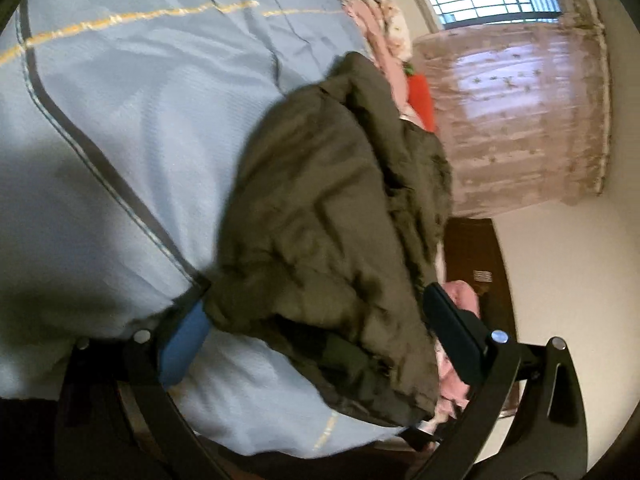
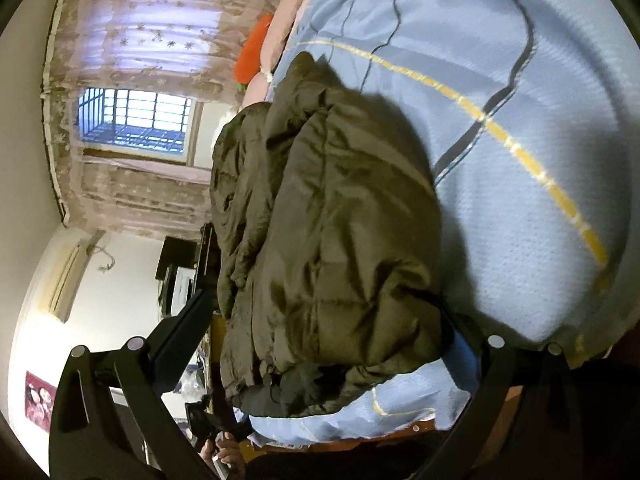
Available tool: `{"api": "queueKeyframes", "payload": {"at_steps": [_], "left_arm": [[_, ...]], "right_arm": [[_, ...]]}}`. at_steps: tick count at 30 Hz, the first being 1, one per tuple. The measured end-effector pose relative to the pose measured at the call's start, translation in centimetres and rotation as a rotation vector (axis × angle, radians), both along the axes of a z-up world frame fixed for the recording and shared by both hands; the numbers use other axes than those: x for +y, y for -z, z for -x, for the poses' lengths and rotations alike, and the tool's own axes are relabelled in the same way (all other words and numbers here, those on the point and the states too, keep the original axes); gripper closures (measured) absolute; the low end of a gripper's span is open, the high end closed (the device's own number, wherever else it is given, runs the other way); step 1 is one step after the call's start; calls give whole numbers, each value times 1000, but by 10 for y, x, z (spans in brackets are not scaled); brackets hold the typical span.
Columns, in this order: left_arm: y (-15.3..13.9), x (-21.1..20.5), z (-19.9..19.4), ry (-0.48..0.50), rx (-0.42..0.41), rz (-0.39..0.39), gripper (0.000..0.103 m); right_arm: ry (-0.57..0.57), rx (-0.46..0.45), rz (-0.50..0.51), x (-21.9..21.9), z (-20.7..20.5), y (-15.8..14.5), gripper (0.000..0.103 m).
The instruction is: Fold large clothes
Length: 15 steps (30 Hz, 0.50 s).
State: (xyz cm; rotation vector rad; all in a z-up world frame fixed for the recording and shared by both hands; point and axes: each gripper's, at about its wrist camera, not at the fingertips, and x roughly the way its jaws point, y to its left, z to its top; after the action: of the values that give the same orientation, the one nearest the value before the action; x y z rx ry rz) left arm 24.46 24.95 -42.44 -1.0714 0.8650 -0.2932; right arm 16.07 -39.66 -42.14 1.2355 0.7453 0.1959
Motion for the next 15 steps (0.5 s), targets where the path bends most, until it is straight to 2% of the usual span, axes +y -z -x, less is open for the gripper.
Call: {"api": "queueKeyframes", "payload": {"at_steps": [2,4,5,9,11,13,15], "left_arm": [[1,0,0,-4,-17,32,2],[3,2,2,-4,-53,115,2],[4,0,2,-3,-59,128,2],[5,-6,-2,7,-44,97,2],[5,-11,-2,16,-21,59,16],[11,-12,-5,14,13,63,42],[19,-9,-7,6,30,109,47]], "right_arm": [[-7,-4,-8,1,-1,0,1],[-19,-7,-30,4,-4,2,1],[-23,-4,-36,5,-4,2,2],[-26,24,0,10,-7,3,5],[-19,34,14,12,-7,3,9],[-4,42,15,11,-4,4,13],[8,48,6,8,-1,5,19]]}}
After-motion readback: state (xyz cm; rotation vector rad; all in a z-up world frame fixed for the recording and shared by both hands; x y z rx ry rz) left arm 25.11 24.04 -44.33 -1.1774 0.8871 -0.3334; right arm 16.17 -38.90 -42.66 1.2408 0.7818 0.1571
